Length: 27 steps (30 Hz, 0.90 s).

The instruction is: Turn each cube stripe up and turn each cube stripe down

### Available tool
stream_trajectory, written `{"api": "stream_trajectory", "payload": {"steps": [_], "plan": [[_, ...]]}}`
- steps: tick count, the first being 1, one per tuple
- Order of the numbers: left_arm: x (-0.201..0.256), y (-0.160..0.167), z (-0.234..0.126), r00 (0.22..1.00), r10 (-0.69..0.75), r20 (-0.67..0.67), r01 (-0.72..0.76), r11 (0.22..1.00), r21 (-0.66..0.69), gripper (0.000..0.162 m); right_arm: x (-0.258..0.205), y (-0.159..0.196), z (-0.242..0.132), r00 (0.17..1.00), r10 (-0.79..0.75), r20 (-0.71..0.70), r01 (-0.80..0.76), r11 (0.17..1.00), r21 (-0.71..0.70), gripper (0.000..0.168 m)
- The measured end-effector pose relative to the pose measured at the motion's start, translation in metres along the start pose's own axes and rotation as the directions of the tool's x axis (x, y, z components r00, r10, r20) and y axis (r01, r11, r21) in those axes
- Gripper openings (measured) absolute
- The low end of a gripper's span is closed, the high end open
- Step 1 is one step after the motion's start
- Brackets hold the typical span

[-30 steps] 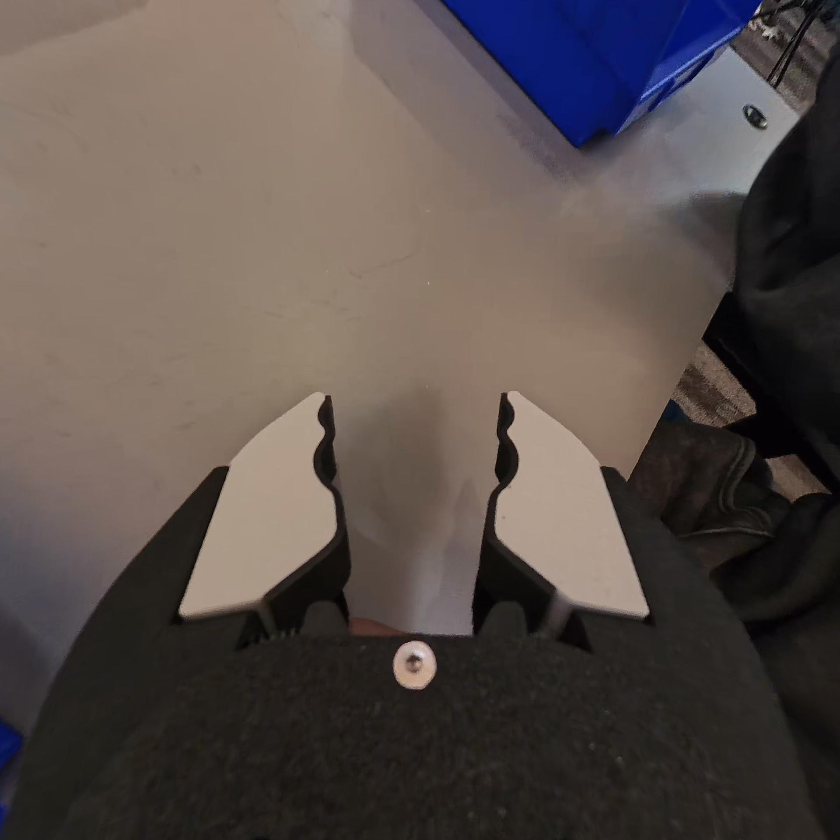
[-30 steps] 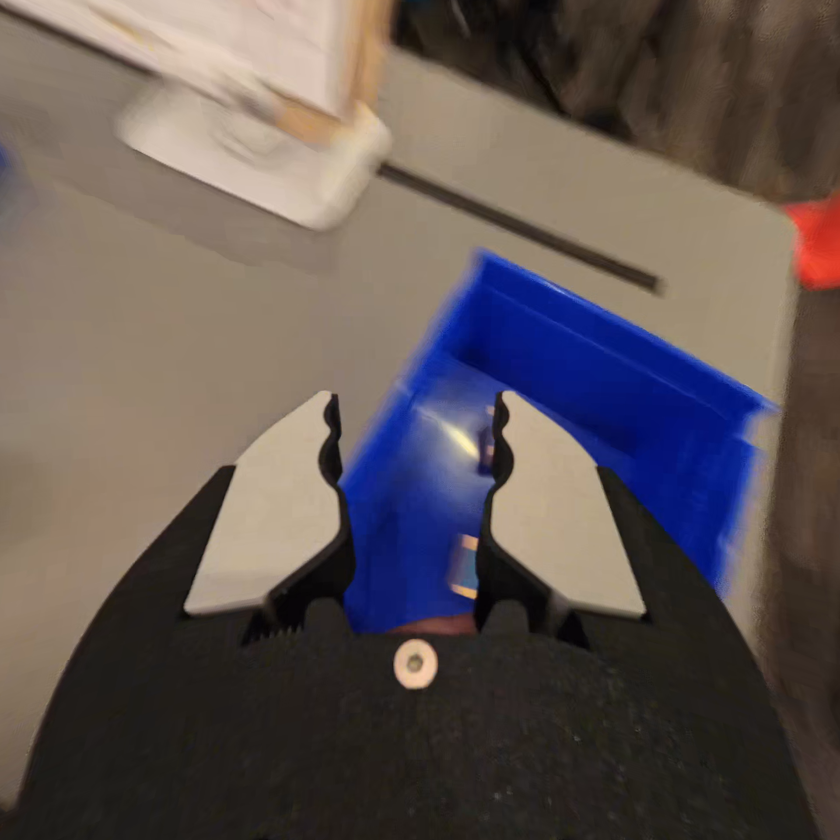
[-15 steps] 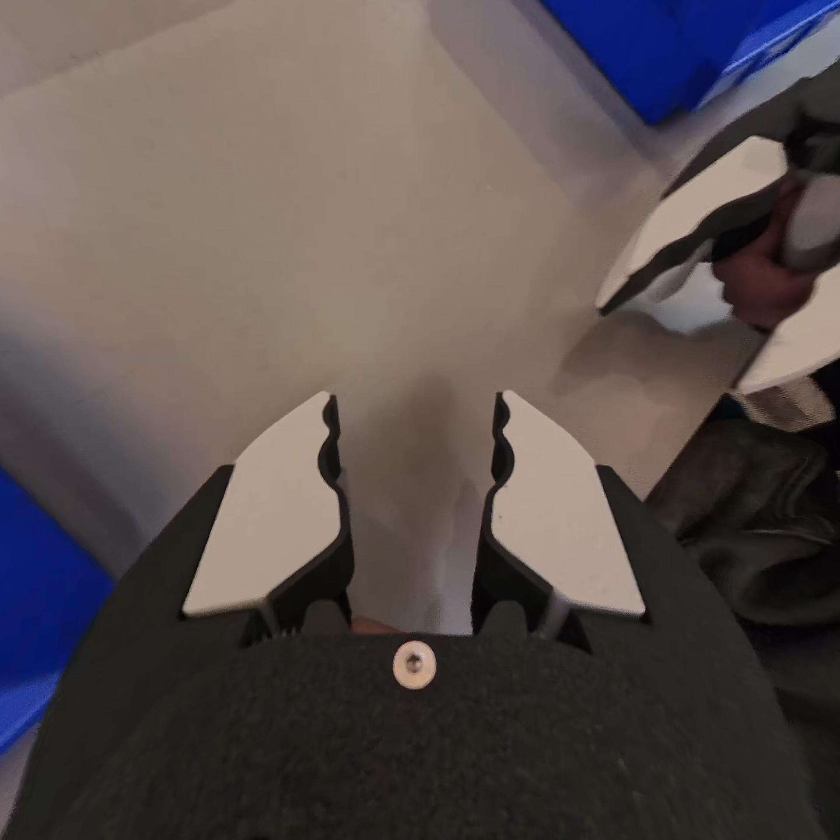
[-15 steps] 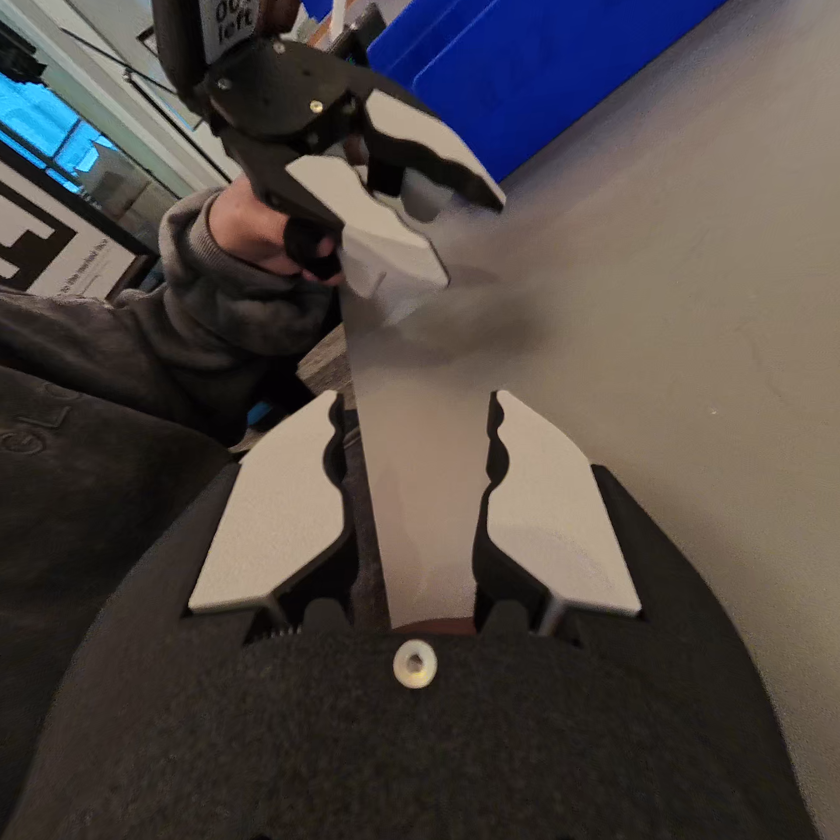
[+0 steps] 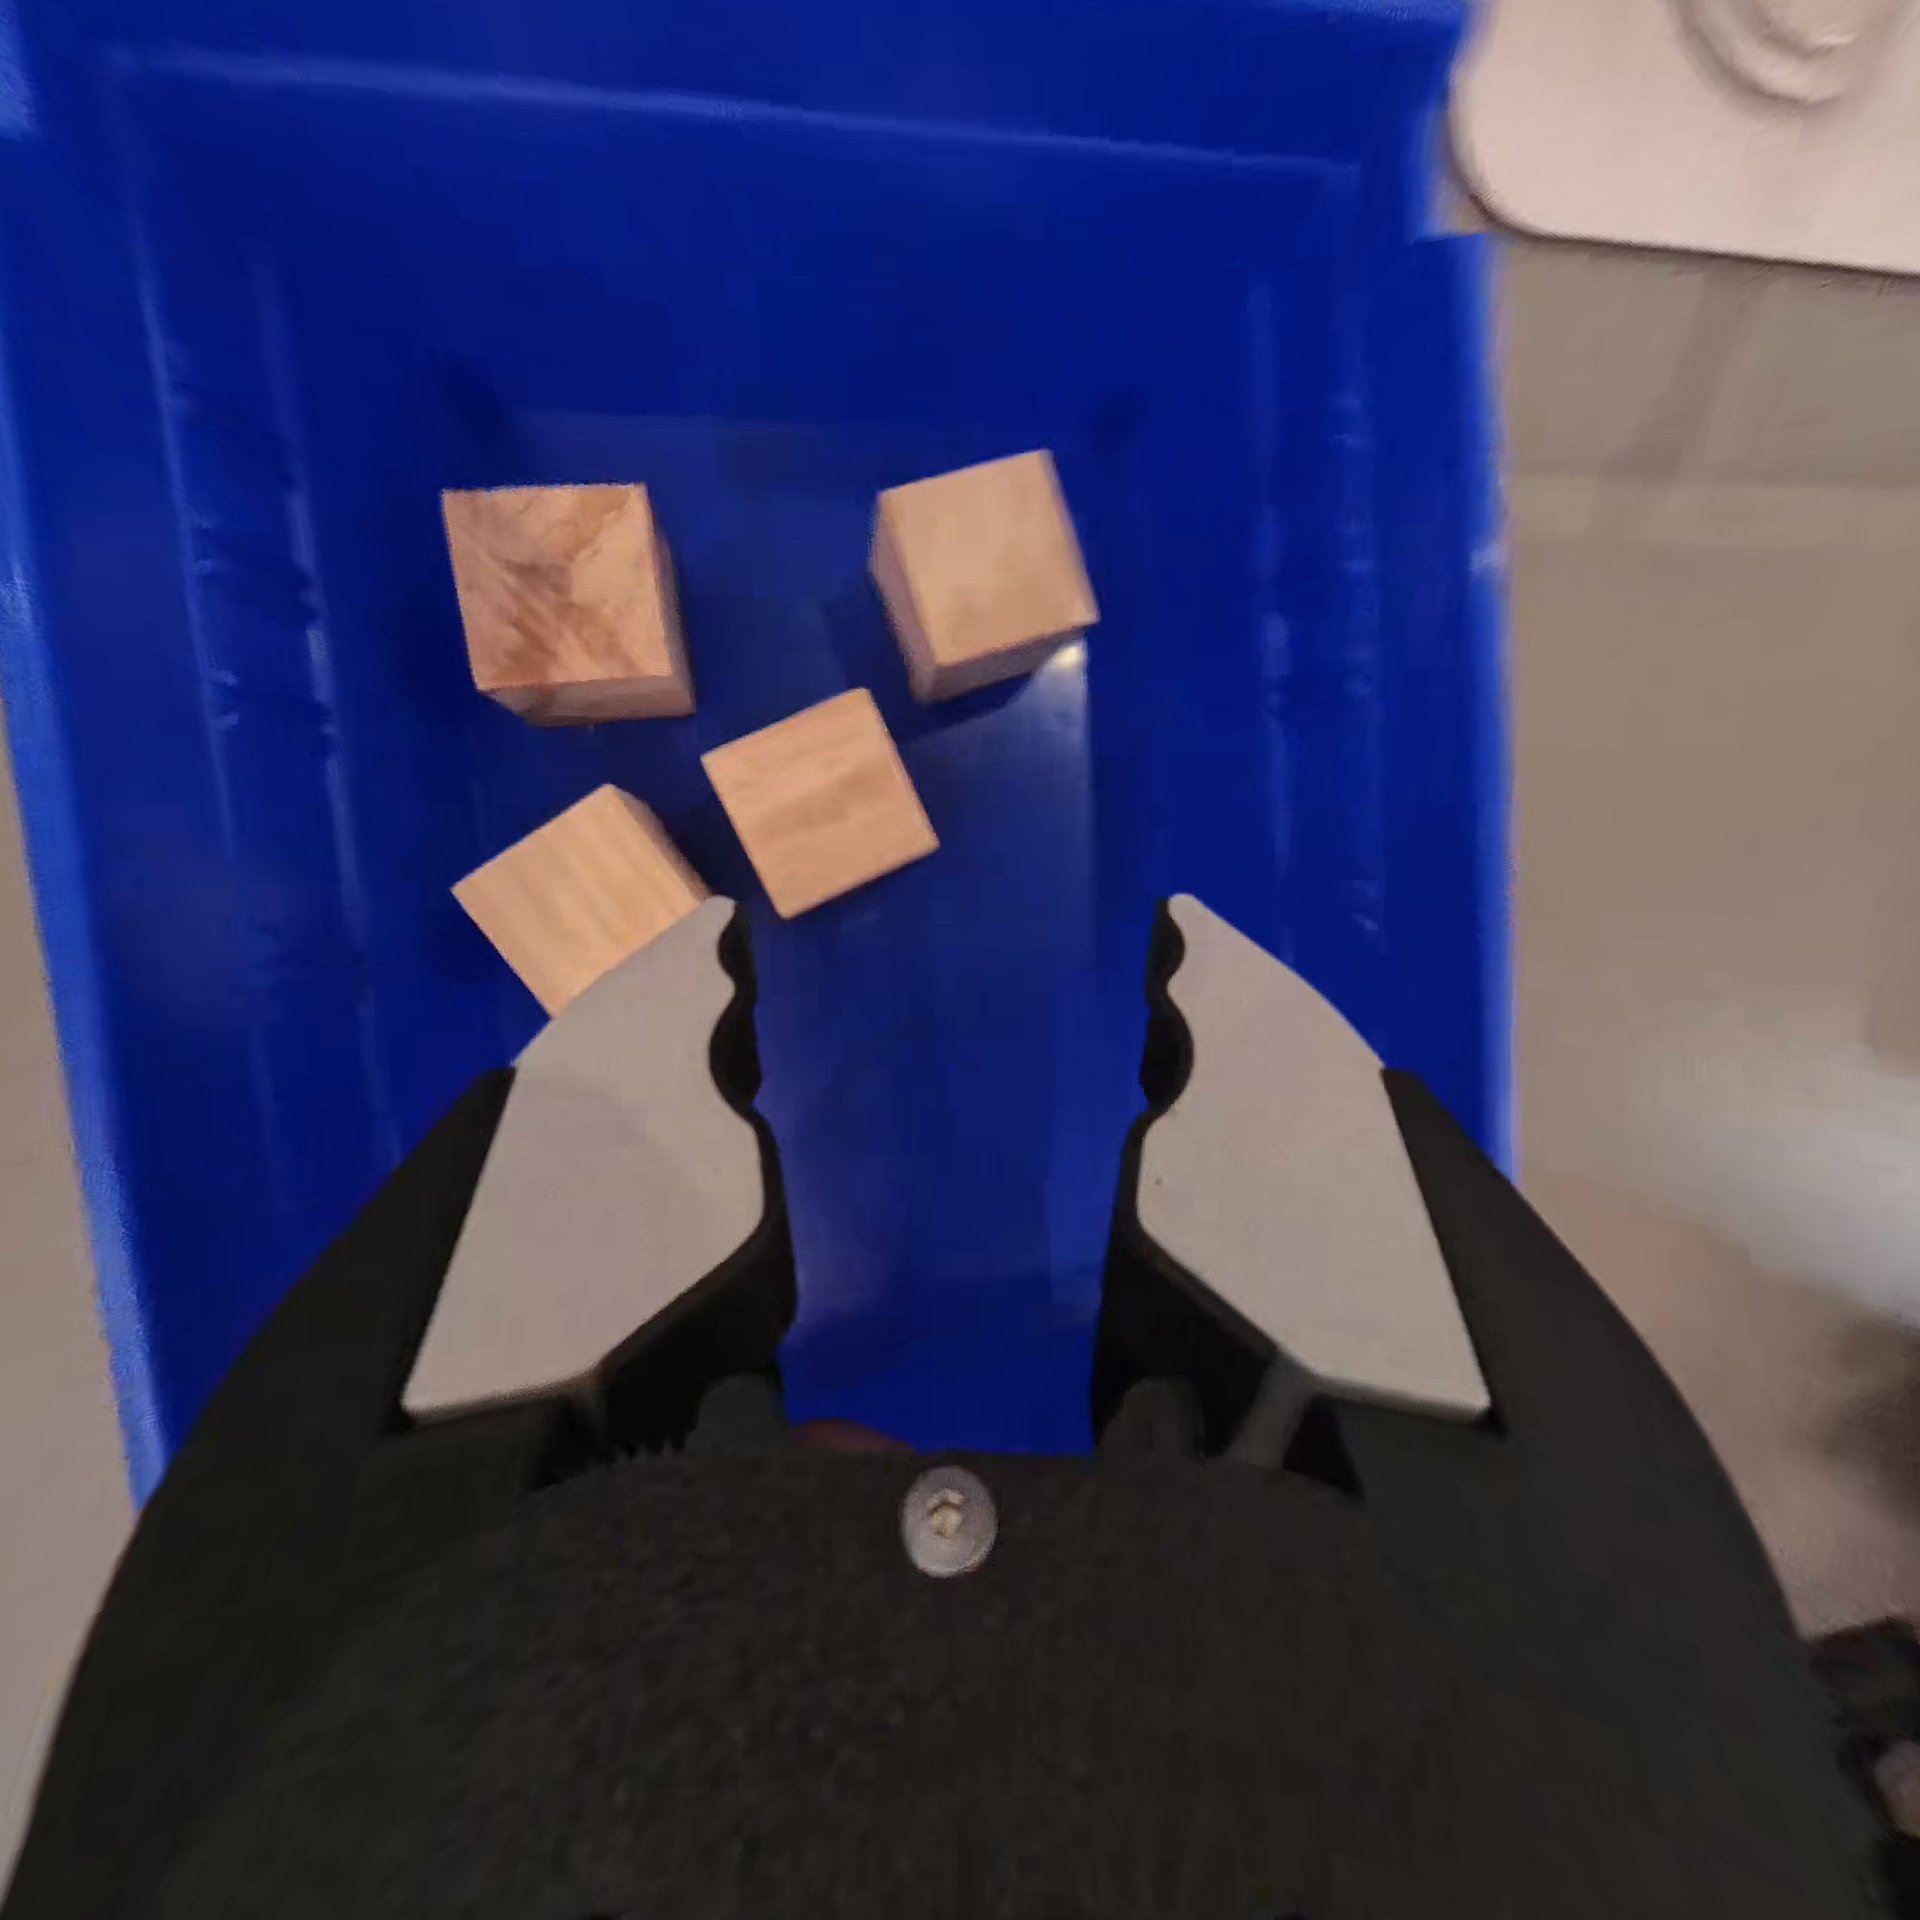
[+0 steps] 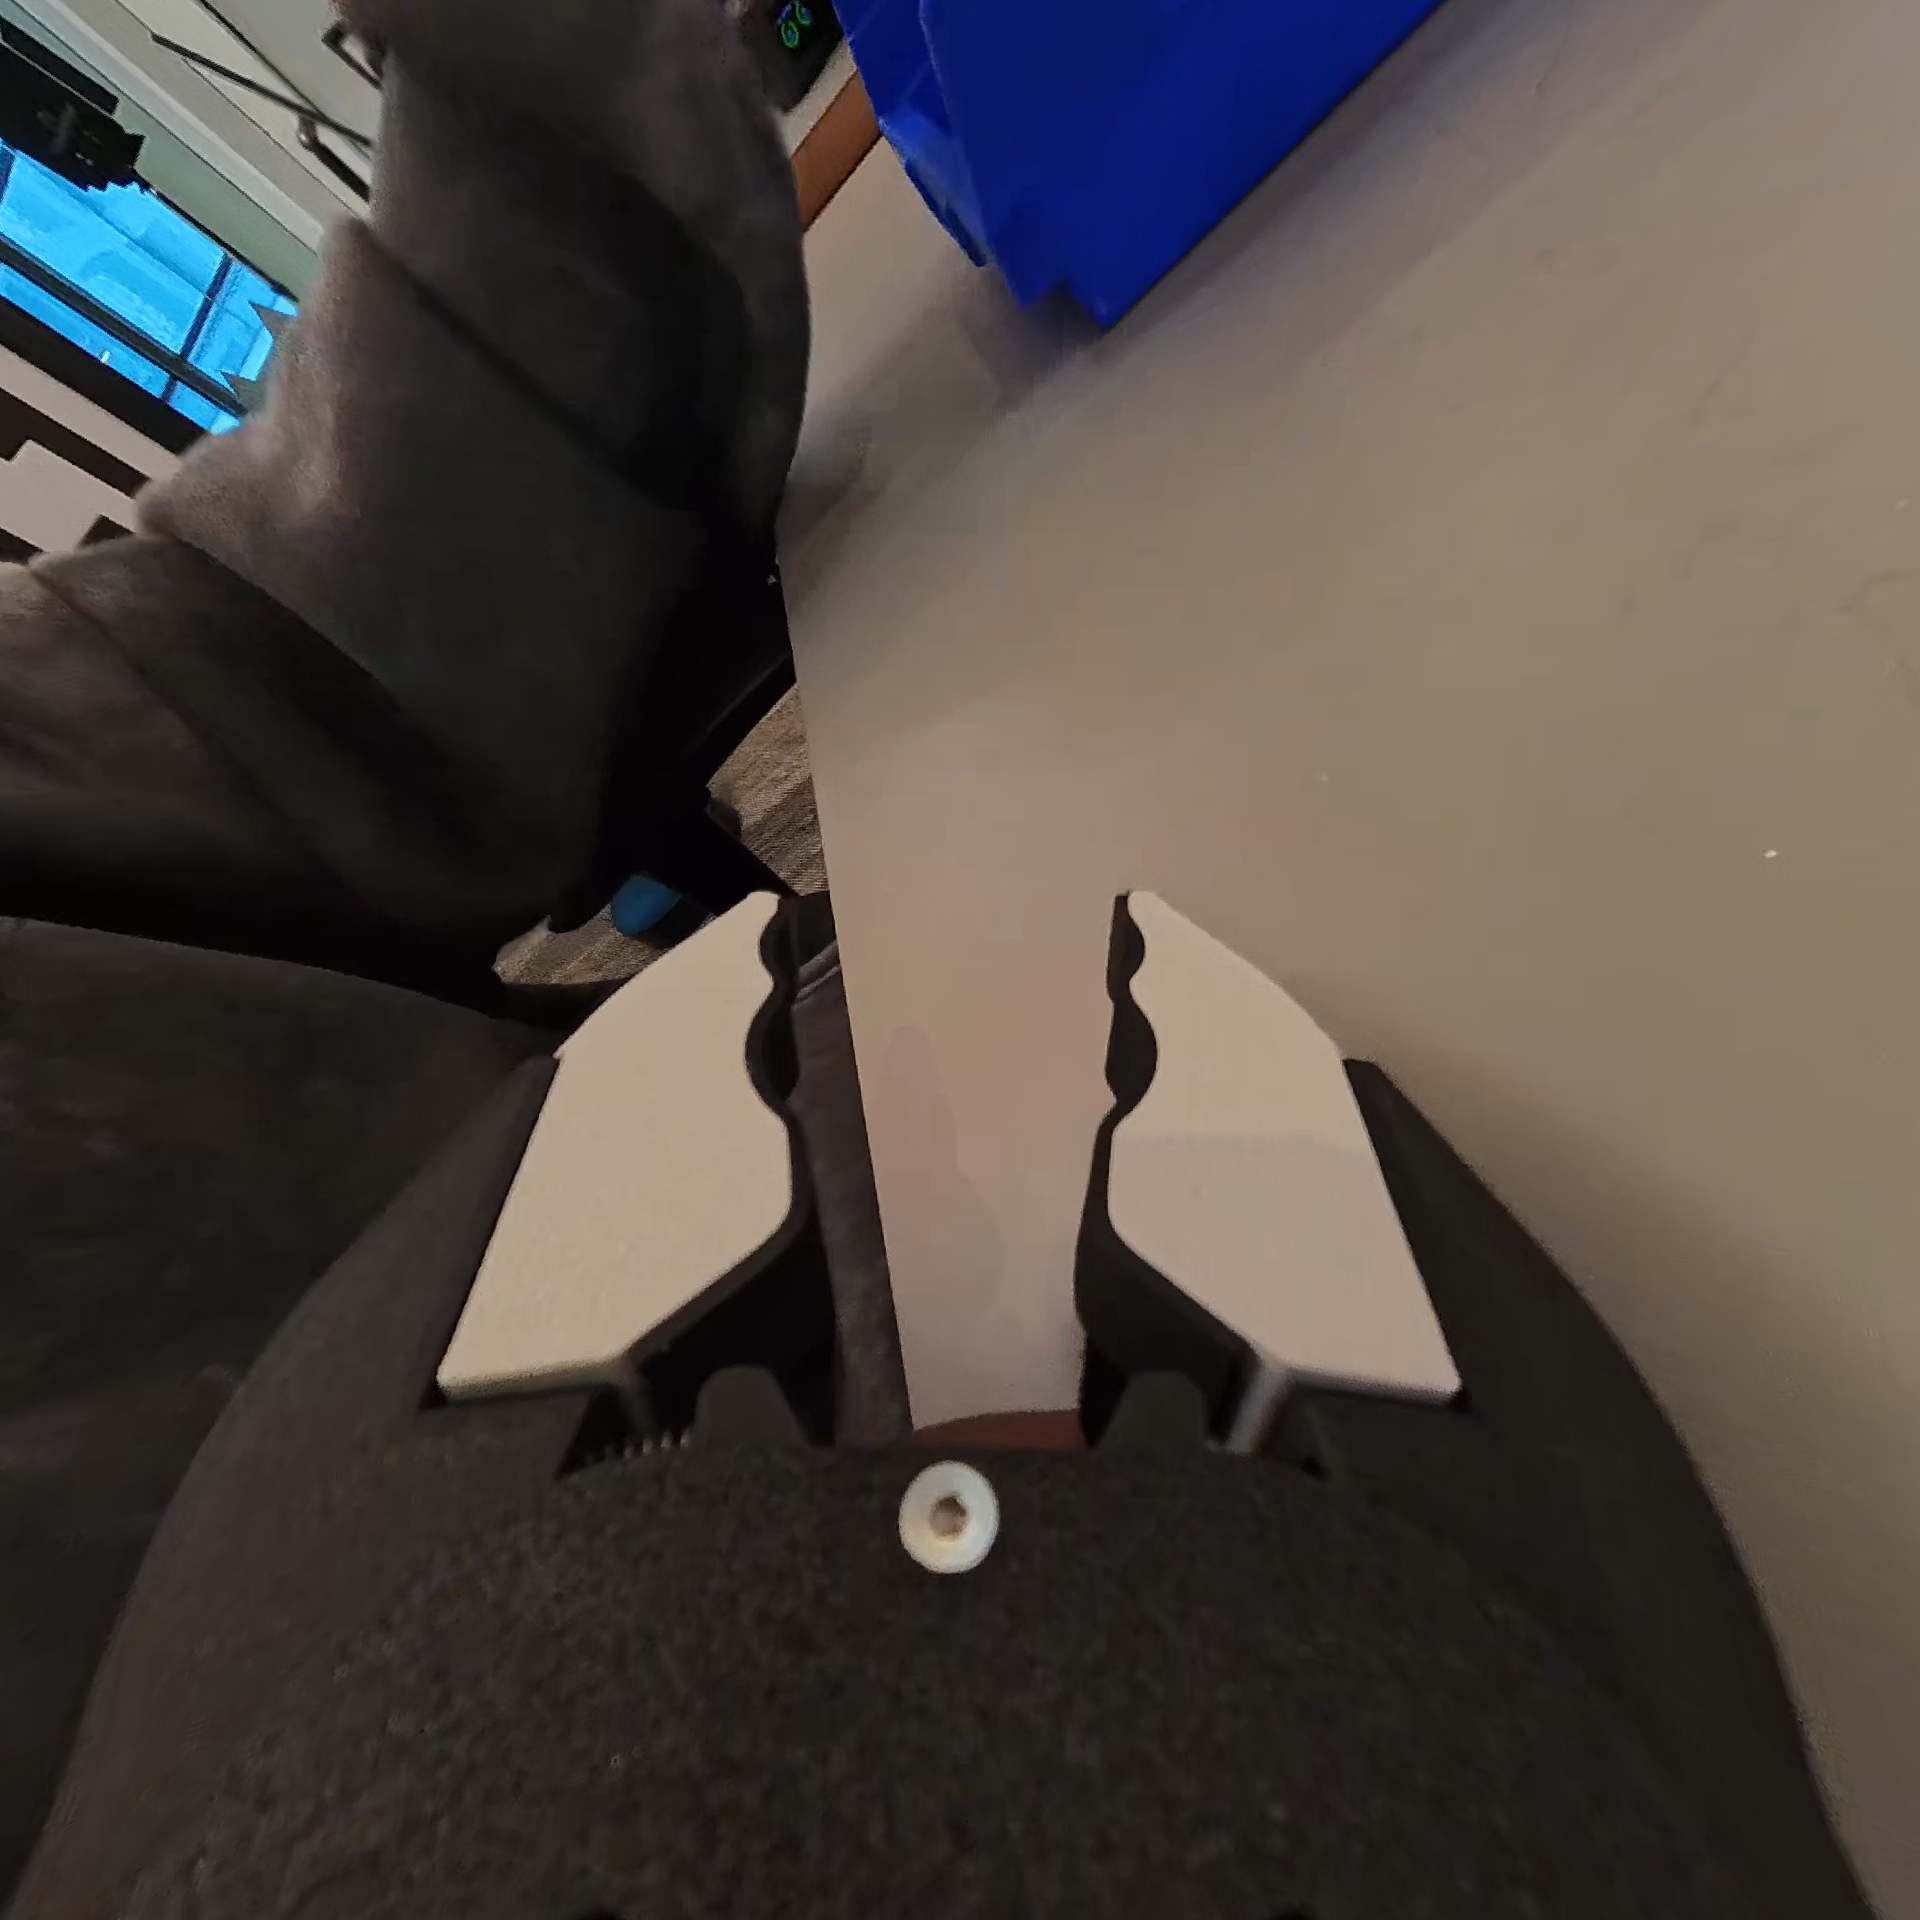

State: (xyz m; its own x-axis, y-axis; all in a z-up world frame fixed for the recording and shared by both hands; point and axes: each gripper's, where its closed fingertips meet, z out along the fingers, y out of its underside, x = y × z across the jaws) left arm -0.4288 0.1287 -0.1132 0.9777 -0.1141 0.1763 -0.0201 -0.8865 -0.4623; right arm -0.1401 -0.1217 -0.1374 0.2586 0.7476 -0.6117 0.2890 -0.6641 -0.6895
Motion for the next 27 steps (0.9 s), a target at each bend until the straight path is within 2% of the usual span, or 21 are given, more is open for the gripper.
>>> {"api": "stream_trajectory", "payload": {"steps": [4,8,12,14,16,19,21,23,25,27], "plan": [[-0.014,-0.002,0.029,0.991,-0.132,0.034,0.136,0.983,-0.127,0.071,-0.002,0.002,0.0,1.0,0.007,0.021,-0.007,1.0,-0.011,0.057],[-0.027,-0.014,0.036,0.977,-0.142,0.161,0.164,0.977,-0.139,0.067,-0.001,0.007,0.0,1.0,-0.004,0.009,0.004,0.999,-0.038,0.057],[-0.033,-0.002,0.059,0.961,-0.171,0.217,0.222,0.945,-0.241,0.063,-0.006,0.012,0.0,1.0,-0.03,0.006,0.031,0.998,-0.06,0.057],[-0.036,0.006,0.066,0.954,-0.164,0.252,0.235,0.93,-0.282,0.046,-0.008,0.012,0.0,0.999,-0.038,0.004,0.038,0.997,-0.065,0.057],[-0.04,0.007,0.062,0.943,-0.125,0.309,0.22,0.929,-0.296,0.045,-0.009,0.012,-0.001,0.999,-0.044,0.007,0.044,0.997,-0.066,0.057],[-0.039,0.003,0.05,0.95,-0.054,0.307,0.15,0.943,-0.296,0.045,-0.006,0.011,-0.005,0.999,-0.043,-0.005,0.042,0.997,-0.058,0.057],[-0.034,-0.005,0.034,0.965,-0.044,0.258,0.109,0.964,-0.244,0.045,-0.003,0.006,-0.01,0.999,-0.036,-0.015,0.035,0.999,-0.03,0.056],[-0.018,-0.016,0.015,0.989,-0.036,0.145,0.058,0.986,-0.154,0.045,0.003,-0.004,-0.018,0.999,-0.023,-0.033,0.024,0.999,0.025,0.053],[0.012,-0.026,-0.007,0.999,-0.022,-0.044,0.021,0.999,-0.032,0.045,0.01,-0.016,-0.028,0.999,-0.001,-0.046,0.006,0.995,0.102,0.053],[0.052,-0.03,-0.029,0.966,0.021,-0.256,-0.001,0.997,0.079,0.045,0.018,-0.03,-0.039,0.998,0.043,-0.048,-0.033,0.981,0.193,0.053]]}}
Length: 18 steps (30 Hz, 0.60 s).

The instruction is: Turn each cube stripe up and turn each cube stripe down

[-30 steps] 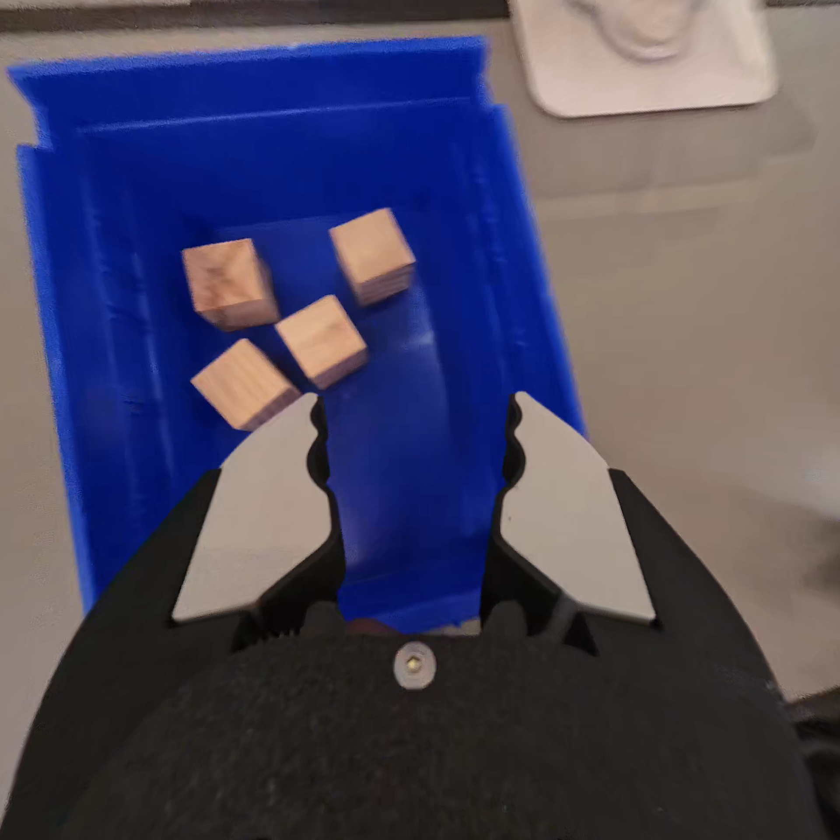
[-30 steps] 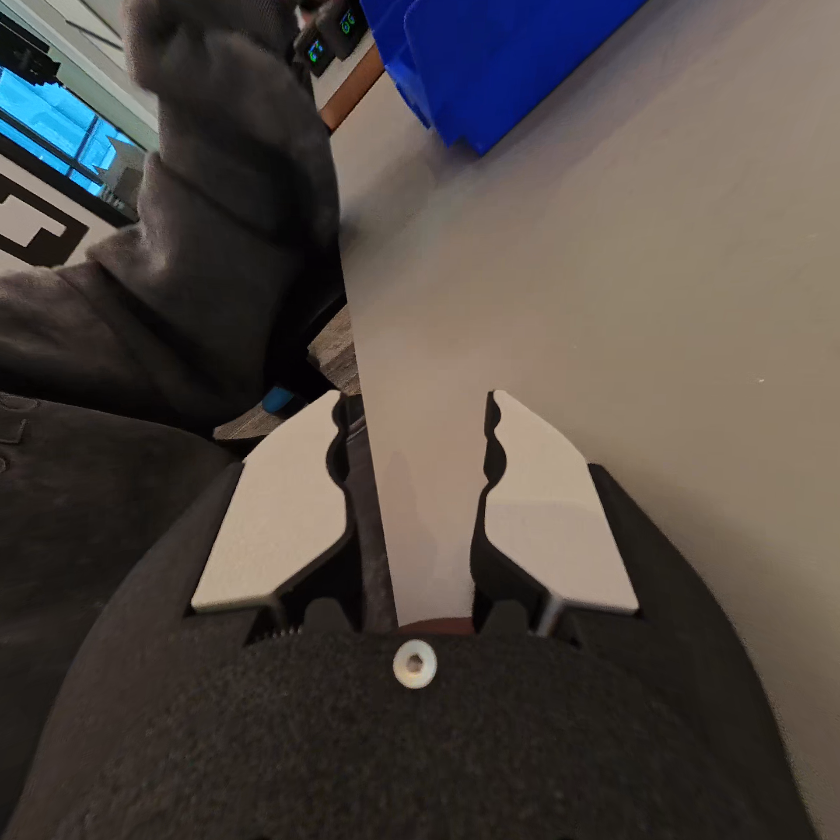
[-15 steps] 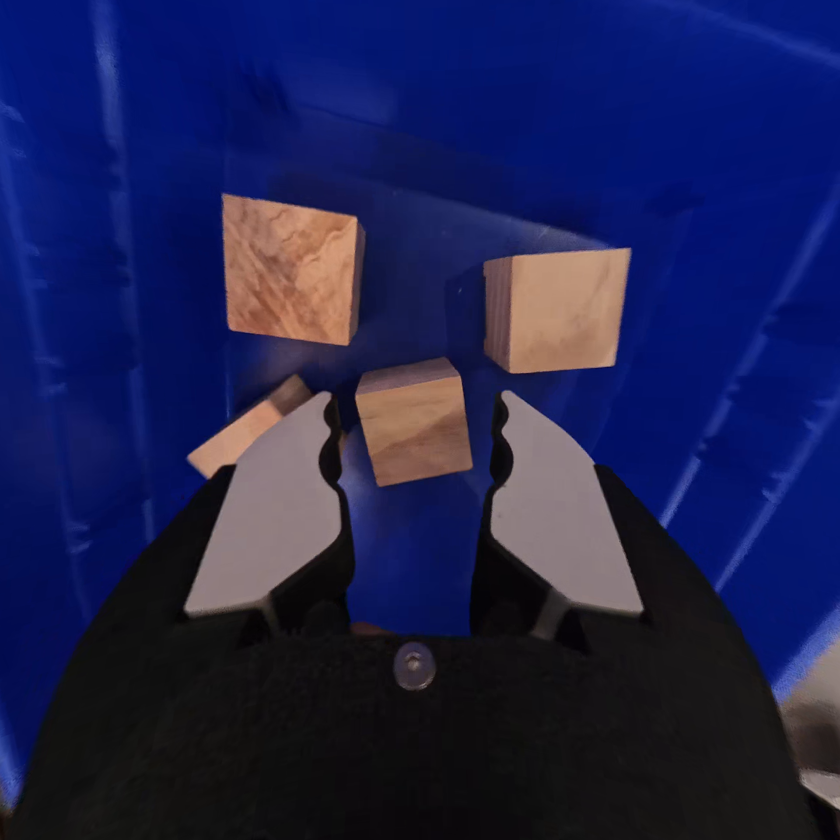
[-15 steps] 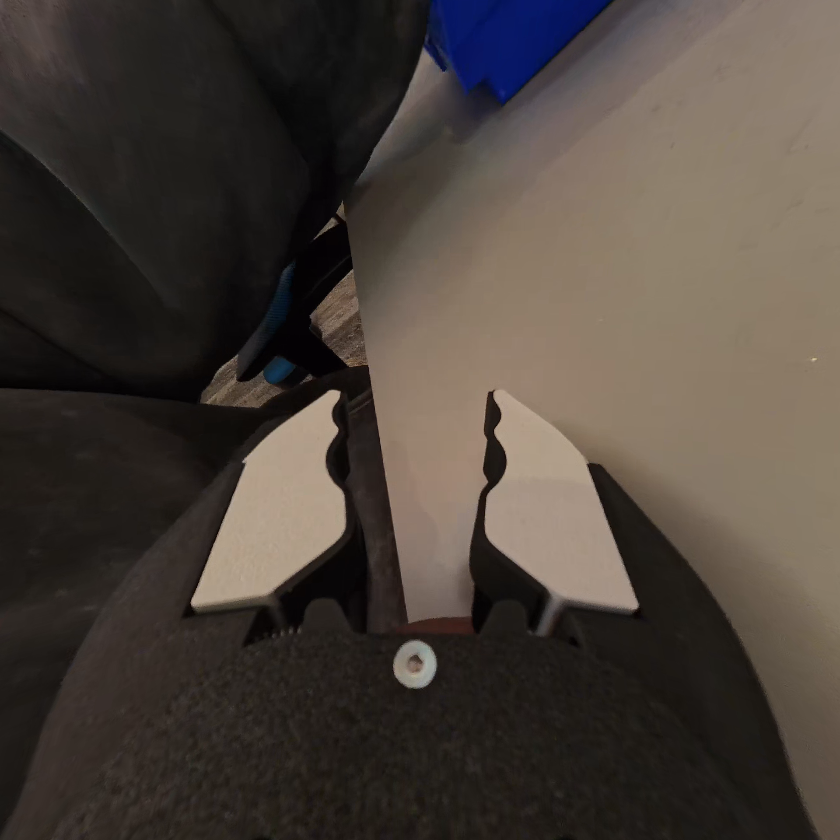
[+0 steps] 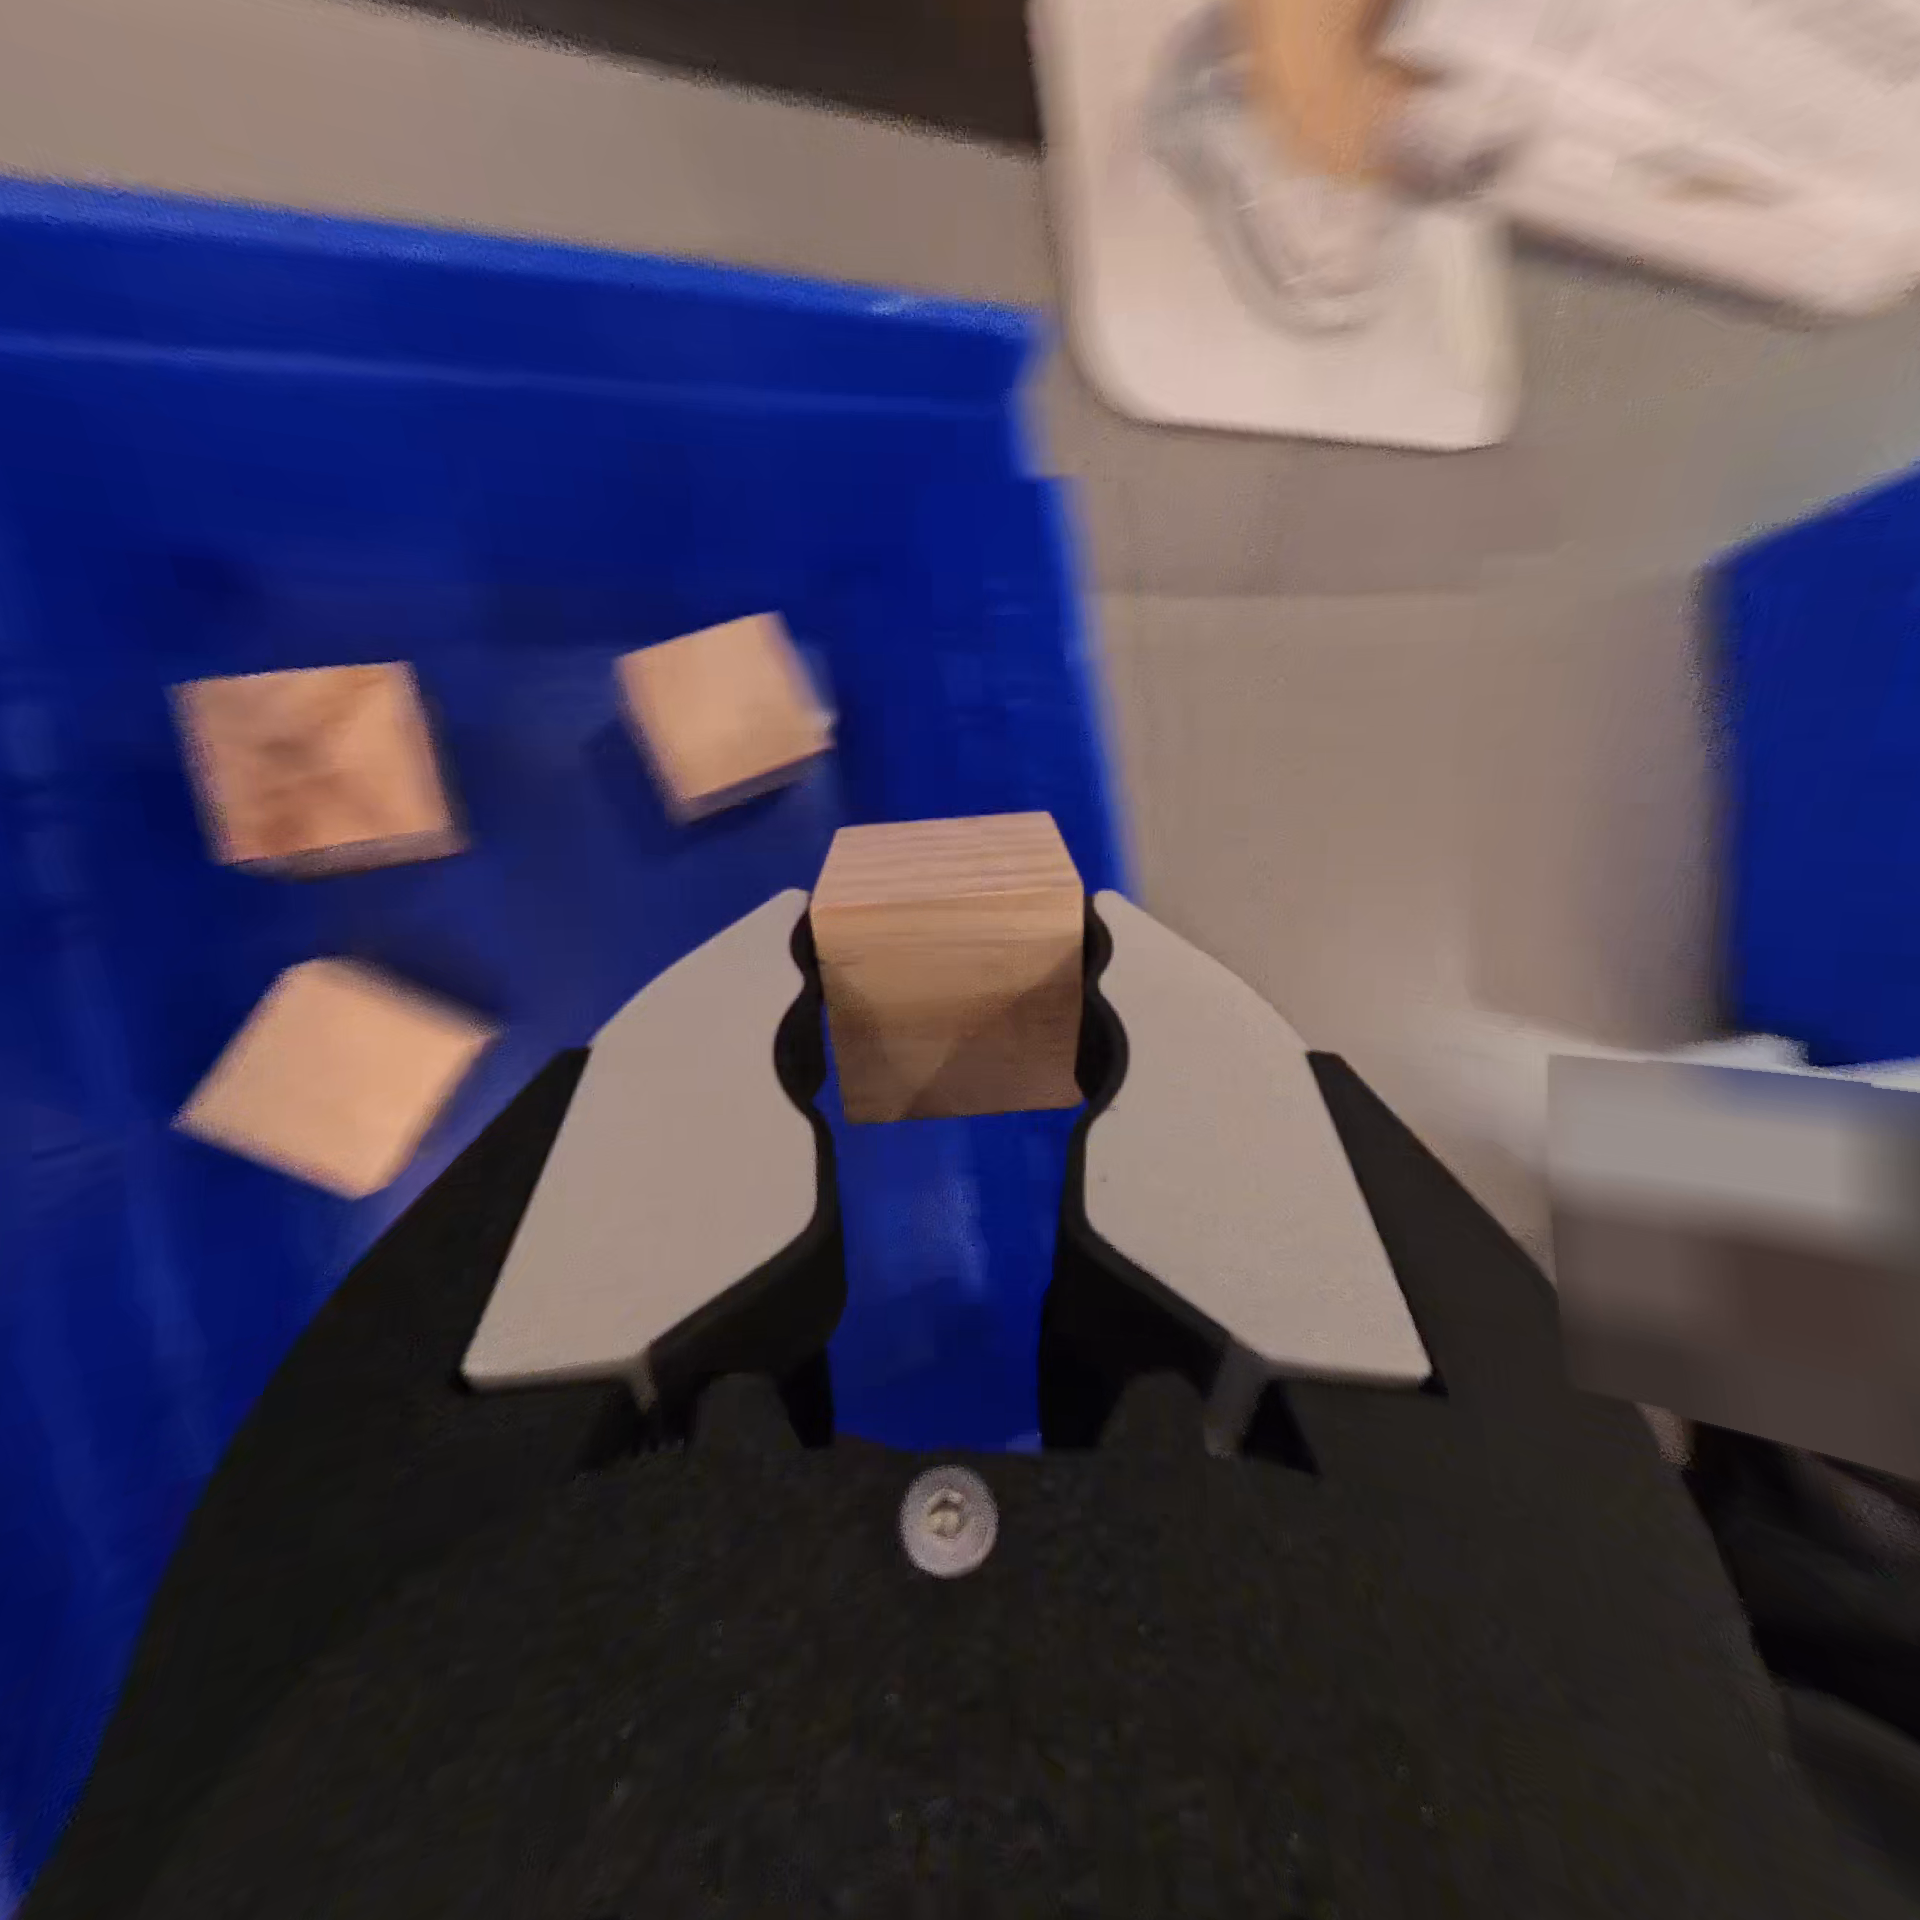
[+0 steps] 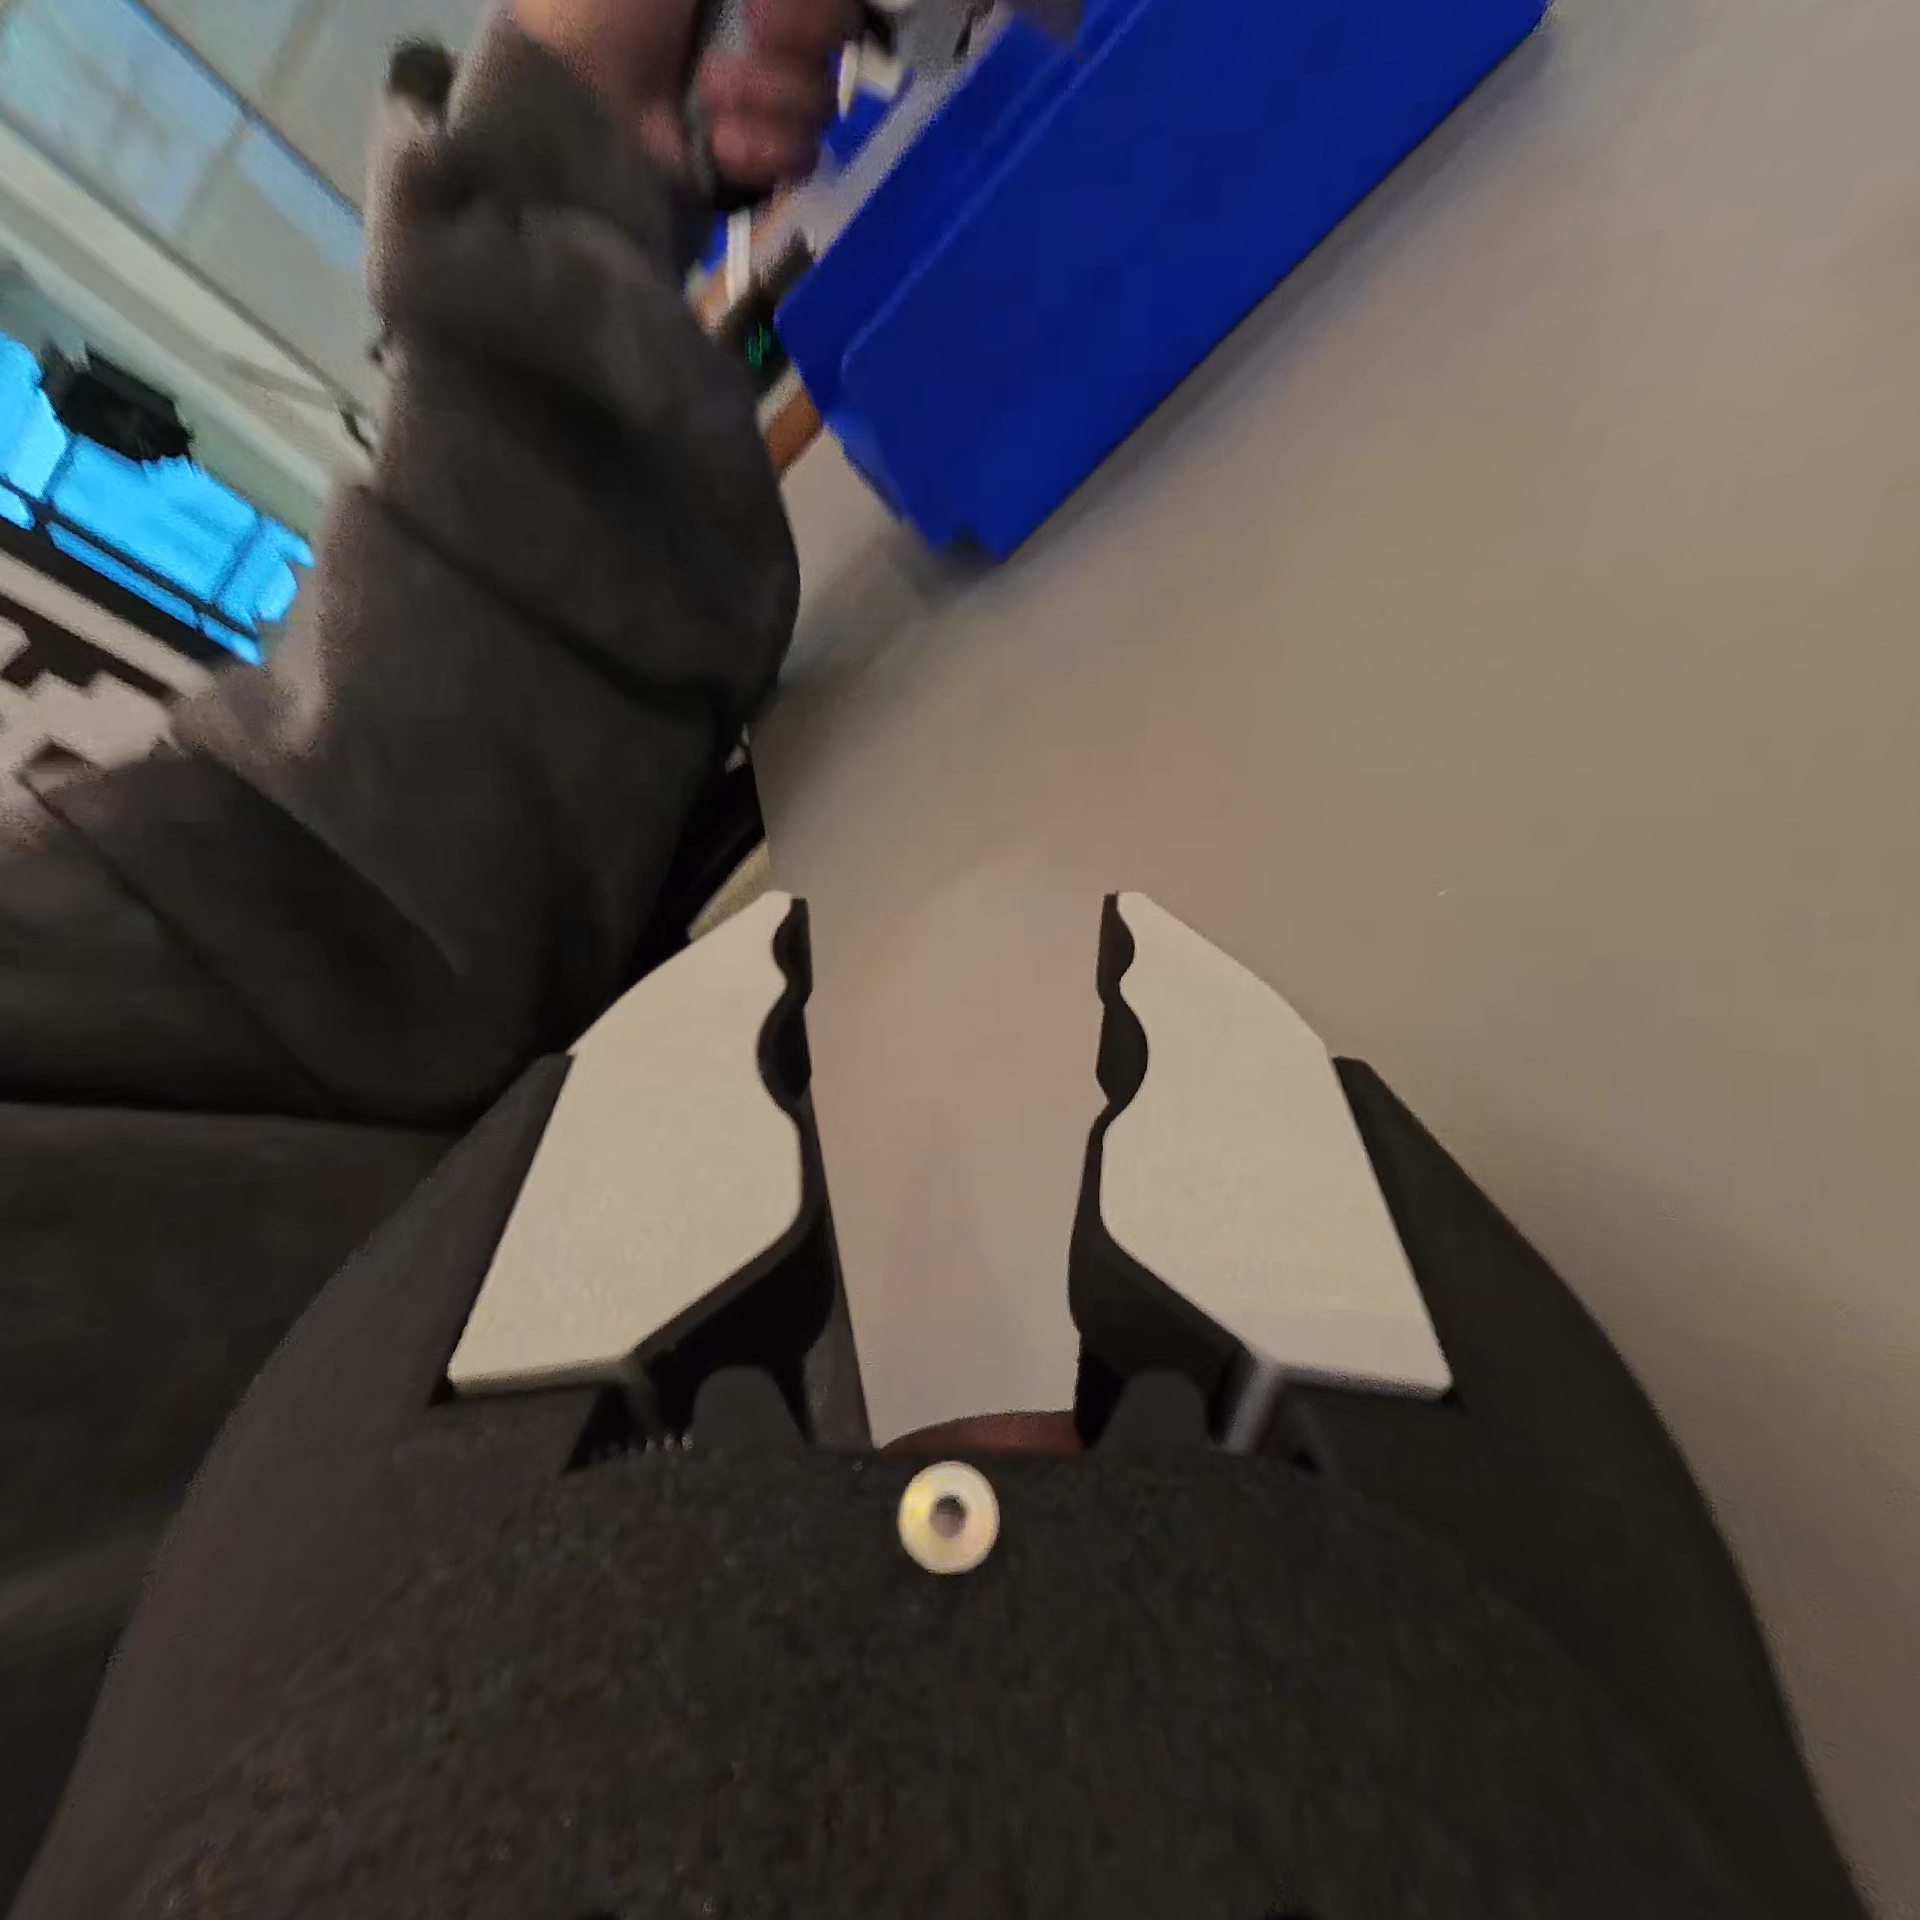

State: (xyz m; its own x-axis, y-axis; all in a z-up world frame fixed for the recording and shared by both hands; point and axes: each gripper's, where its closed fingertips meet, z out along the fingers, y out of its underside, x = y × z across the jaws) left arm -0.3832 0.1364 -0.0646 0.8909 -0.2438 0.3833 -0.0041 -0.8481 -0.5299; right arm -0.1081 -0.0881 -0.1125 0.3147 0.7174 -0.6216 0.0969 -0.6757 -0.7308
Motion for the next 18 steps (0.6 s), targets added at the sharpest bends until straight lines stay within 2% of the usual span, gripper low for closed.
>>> {"api": "stream_trajectory", "payload": {"steps": [2,4,8,10,12,13,16,18], "plan": [[0.048,0.0,-0.007,0.978,0.059,-0.199,-0.043,0.995,0.085,0.045,0.007,-0.015,-0.006,0.998,0.06,0.014,-0.061,0.995,0.08,0.055],[0.102,0.001,-0.012,0.9,0.138,-0.413,-0.071,0.982,0.175,0.045,0.012,-0.032,-0.008,0.994,0.104,0.035,-0.108,0.984,0.139,0.06],[0.203,0.019,-0.013,0.622,0.193,-0.758,-0.016,0.972,0.235,0.045,0.013,-0.08,-0.007,0.989,0.13,0.068,-0.144,0.949,0.282,0.069],[0.237,0.032,-0.009,0.487,0.157,-0.859,0.027,0.98,0.195,0.045,0.015,-0.101,-0.001,0.984,0.149,0.093,-0.172,0.931,0.323,0.07],[0.259,0.046,-0.006,0.365,0.113,-0.924,0.05,0.989,0.141,0.045,0.01,-0.111,0.012,0.97,0.171,0.172,-0.215,0.935,0.282,0.066],[0.265,0.051,-0.001,0.339,0.099,-0.936,0.06,0.99,0.126,0.045,0.007,-0.116,0.017,0.962,0.18,0.203,-0.232,0.933,0.274,0.066],[0.273,0.066,0.019,0.387,0.097,-0.917,0.024,0.993,0.115,0.045,0.005,-0.128,0.026,0.957,0.175,0.23,-0.246,0.912,0.327,0.069],[0.276,0.07,0.022,0.401,0.141,-0.905,-0.002,0.988,0.153,0.044,0.004,-0.125,0.033,0.959,0.175,0.225,-0.239,0.923,0.302,0.07]]}}
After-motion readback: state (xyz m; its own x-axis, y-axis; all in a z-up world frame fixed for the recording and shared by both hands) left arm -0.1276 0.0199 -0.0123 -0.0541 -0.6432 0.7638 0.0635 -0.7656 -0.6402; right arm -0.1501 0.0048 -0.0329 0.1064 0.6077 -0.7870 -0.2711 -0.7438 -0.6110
